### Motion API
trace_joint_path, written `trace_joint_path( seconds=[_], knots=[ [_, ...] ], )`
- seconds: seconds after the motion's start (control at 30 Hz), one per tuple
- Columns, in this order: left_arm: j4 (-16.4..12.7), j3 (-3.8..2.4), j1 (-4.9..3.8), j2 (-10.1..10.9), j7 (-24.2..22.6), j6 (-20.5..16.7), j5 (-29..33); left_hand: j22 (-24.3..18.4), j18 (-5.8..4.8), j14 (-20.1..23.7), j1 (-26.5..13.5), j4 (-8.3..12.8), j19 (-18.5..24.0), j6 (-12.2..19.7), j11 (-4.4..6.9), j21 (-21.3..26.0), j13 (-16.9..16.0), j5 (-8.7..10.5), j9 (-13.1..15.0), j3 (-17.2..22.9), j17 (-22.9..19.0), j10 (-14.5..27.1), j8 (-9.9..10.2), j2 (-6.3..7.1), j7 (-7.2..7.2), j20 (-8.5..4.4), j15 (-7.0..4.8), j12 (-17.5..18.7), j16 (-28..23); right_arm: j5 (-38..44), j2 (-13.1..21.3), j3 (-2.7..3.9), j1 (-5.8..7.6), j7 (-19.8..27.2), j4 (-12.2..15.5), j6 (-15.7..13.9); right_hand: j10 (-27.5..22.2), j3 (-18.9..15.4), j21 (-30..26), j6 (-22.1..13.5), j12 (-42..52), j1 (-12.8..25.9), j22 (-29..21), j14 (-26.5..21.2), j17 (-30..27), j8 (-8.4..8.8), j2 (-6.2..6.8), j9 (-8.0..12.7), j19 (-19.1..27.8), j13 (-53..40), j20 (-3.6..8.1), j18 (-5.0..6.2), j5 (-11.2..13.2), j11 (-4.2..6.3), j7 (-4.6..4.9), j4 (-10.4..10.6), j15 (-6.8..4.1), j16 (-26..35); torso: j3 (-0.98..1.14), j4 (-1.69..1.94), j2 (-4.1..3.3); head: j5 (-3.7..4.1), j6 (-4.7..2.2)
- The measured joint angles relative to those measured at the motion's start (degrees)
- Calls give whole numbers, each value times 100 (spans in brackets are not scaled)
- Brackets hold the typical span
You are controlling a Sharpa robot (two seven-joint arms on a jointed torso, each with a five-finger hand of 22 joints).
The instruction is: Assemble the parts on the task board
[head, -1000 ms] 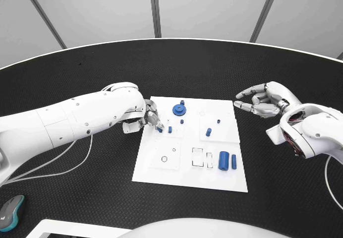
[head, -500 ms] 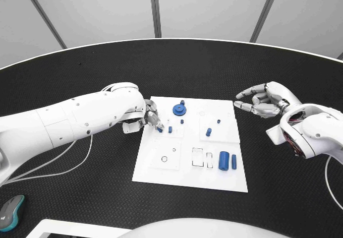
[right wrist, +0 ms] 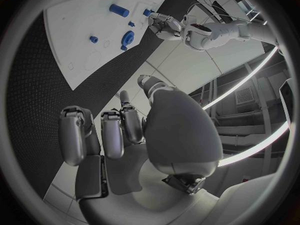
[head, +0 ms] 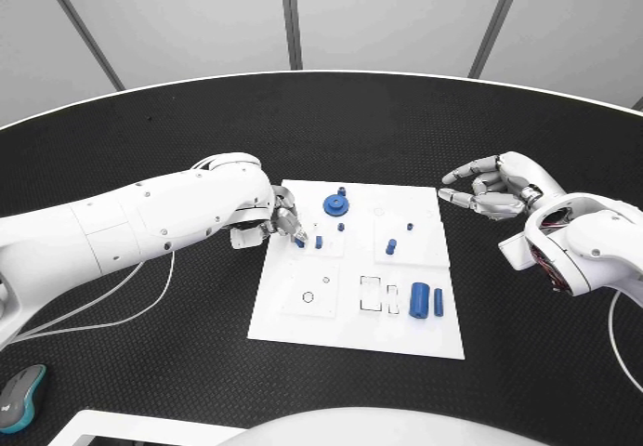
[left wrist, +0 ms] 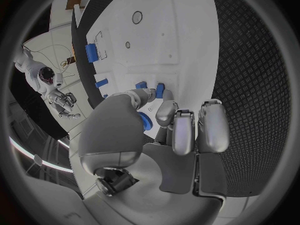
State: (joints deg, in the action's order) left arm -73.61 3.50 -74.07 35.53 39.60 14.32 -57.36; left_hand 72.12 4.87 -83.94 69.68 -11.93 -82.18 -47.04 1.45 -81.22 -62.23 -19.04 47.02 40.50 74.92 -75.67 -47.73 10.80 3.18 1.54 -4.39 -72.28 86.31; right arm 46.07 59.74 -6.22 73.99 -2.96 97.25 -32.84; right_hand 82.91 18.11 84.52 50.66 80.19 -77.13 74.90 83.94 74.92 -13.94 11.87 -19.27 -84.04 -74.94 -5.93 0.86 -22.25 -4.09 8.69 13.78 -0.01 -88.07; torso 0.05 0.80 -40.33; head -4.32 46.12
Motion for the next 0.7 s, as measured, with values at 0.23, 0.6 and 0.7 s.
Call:
trace_joint_path(
  seconds=[0.23, 0.6, 0.7],
  knots=[
    [31, 1, 3, -49, 20, -1, -1, 0, 0, 0, -5, 16, 0, -33, 10, 0, -3, 1, 10, 16, 0, -31, -38, 5, -8, 0, 0, -5, 0, 0, 0, 0, 0, 4, 6, -1, 0, 0, 0, 0, 0, 0, 0, 0, 0, 0, 0, 0, 0, 0, 0, 0, 0, 0, 0, 0, 0, 0, -1, 0, -1, 14, 12],
    [98, 3, 15, -107, 41, 7, 0, -2, 0, 0, -138, 119, 0, -36, -2, 0, 29, 2, 8, 165, 0, -42, -108, 42, -5, 0, 0, -5, 0, 0, -2, 0, 0, 11, 4, -13, 0, -15, 0, 0, 0, 0, 0, 0, -1, 0, 0, 6, 0, 1, 0, 0, 0, 0, 0, 15, 0, 0, -1, -3, -3, 29, 25],
    [118, 4, 18, -114, 41, 26, 0, -8, 0, -12, -227, 199, 0, -44, -3, 0, 49, 2, 14, 247, -1, -42, -108, 92, -14, 0, -12, -5, 0, 0, -1, 0, 0, 11, 4, -15, 0, -15, 0, 0, 0, 0, 0, 0, -1, 0, 0, 6, 0, 1, 0, 0, 0, 0, 0, 15, 0, 0, -1, -3, -3, 32, 31]
  ],
)
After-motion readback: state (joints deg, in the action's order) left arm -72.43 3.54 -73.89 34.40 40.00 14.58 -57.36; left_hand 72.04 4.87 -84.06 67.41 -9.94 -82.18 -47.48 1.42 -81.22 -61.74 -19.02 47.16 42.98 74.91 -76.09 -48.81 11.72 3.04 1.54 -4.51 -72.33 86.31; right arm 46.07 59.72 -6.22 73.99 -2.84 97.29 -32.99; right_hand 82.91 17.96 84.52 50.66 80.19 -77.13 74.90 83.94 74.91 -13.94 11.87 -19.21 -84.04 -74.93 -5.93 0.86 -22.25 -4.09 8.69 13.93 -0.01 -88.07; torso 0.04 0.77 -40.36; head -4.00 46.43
